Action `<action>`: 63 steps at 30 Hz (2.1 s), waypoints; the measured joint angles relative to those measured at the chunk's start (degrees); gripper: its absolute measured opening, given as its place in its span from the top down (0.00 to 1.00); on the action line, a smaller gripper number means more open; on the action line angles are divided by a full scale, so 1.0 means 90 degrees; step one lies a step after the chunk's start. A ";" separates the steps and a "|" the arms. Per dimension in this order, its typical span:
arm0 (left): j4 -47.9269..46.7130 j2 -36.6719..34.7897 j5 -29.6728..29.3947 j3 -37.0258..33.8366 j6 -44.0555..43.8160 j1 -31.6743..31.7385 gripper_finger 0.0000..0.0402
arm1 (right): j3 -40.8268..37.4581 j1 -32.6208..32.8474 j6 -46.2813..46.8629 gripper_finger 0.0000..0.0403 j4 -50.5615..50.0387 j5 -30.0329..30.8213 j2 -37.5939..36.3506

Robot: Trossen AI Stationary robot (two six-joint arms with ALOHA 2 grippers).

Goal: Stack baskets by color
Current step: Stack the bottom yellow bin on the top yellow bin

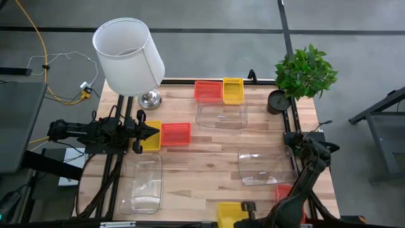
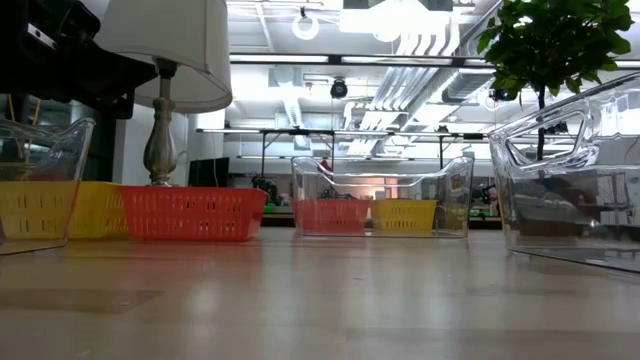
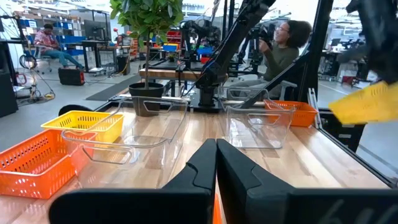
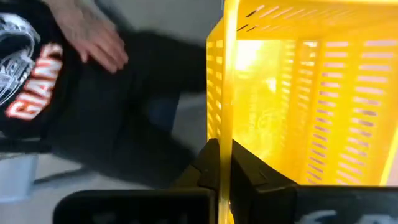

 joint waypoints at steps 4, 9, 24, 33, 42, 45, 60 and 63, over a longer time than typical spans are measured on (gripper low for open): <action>0.0002 -0.0001 0.0000 -0.0002 0.0000 0.0000 1.00 | 0.0861 -0.0375 -0.0941 1.00 -0.0945 0.1508 0.0000; 0.0002 0.0000 0.0000 0.0000 0.0000 0.0002 1.00 | 0.1847 -0.1331 -0.1181 1.00 -0.2204 0.3763 -0.0020; 0.0000 -0.0001 0.0002 -0.0001 0.0000 0.0000 1.00 | 0.1568 -0.6244 -0.0868 1.00 -0.2238 0.3364 -0.0396; 0.0000 -0.0002 0.0002 -0.0002 0.0000 0.0000 1.00 | 0.0315 -0.7947 -0.0121 1.00 -0.2386 0.2329 -0.0398; 0.0000 -0.0001 0.0002 -0.0001 0.0000 0.0000 1.00 | -0.1032 -0.8866 -0.0267 1.00 -0.0775 0.1567 -0.0384; -0.0002 -0.0002 0.0002 -0.0002 0.0000 0.0000 1.00 | -0.1298 -0.9098 -0.0110 1.00 -0.0212 0.1075 -0.0386; 0.0000 0.0000 0.0000 0.0000 0.0000 0.0000 1.00 | -0.1635 -0.9404 0.0296 1.00 0.0150 0.0213 -0.0379; 0.0000 -0.0001 0.0000 -0.0001 0.0000 0.0000 1.00 | -0.1653 -0.9404 0.0372 1.00 0.0008 0.0216 -0.0379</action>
